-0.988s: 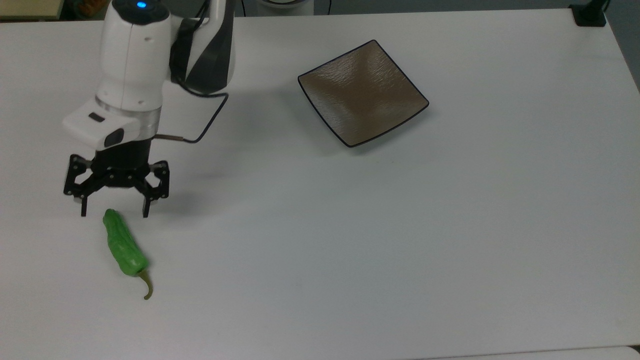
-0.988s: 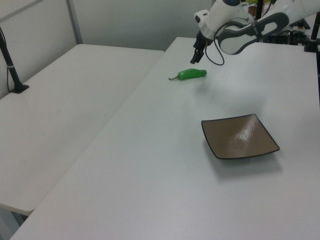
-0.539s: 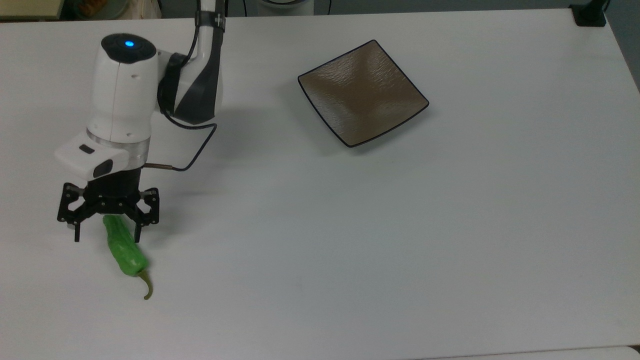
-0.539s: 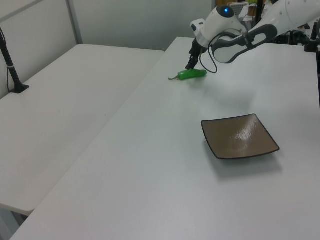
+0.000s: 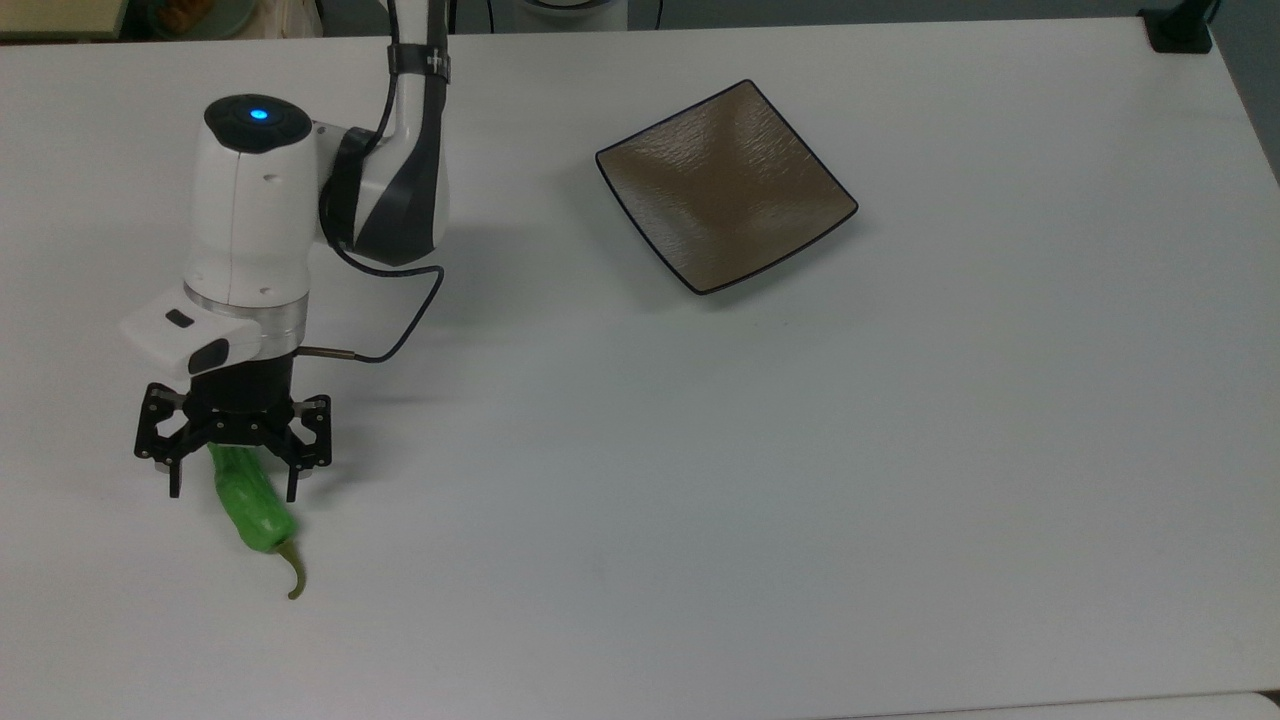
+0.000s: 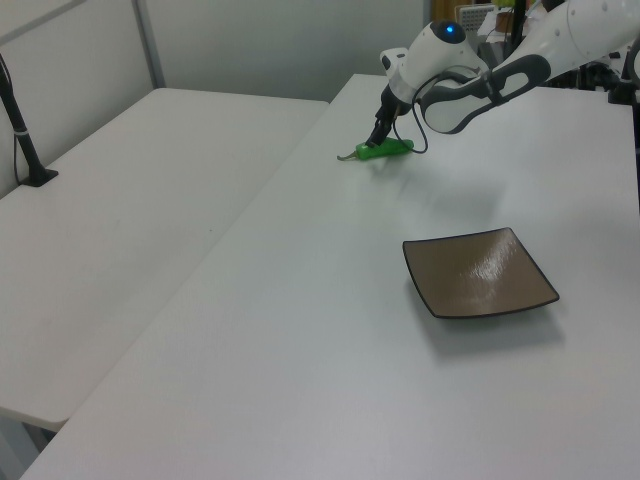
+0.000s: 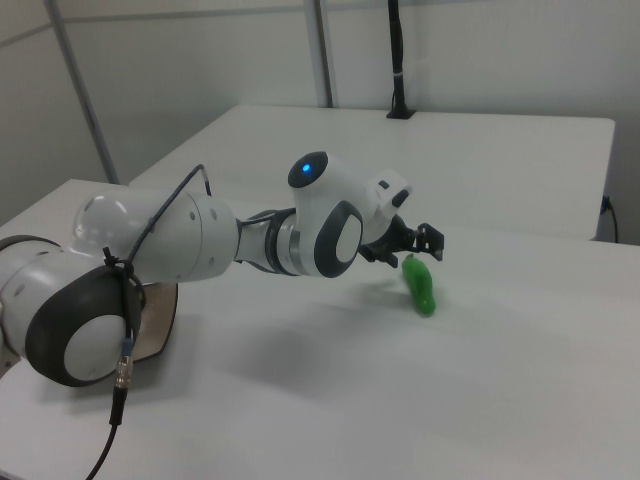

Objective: Chili peppers are placed on a ceramic plate
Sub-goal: 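Close the gripper around the green chili pepper's body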

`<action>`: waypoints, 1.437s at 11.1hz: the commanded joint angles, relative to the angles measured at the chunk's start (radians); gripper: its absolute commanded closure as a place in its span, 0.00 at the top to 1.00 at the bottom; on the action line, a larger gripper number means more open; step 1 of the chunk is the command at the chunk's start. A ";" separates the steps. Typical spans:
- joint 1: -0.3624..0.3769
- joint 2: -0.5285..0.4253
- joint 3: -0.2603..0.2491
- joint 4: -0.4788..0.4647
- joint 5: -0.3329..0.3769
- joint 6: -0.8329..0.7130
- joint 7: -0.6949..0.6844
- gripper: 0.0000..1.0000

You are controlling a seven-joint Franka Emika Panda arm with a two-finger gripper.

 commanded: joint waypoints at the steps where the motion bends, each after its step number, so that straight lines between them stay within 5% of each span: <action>1: -0.004 0.052 0.008 0.013 -0.015 0.008 0.011 1.00; 4: -0.004 0.056 0.008 0.010 -0.018 0.008 0.012 1.00; 5: -0.004 0.058 0.008 0.010 -0.020 0.007 0.011 0.80; 6: -0.004 0.056 0.008 0.010 -0.021 0.005 0.012 0.43; 7: -0.004 0.056 0.008 0.010 -0.021 0.005 0.012 0.33; 16: 0.004 -0.016 0.026 -0.017 -0.002 -0.006 0.069 0.31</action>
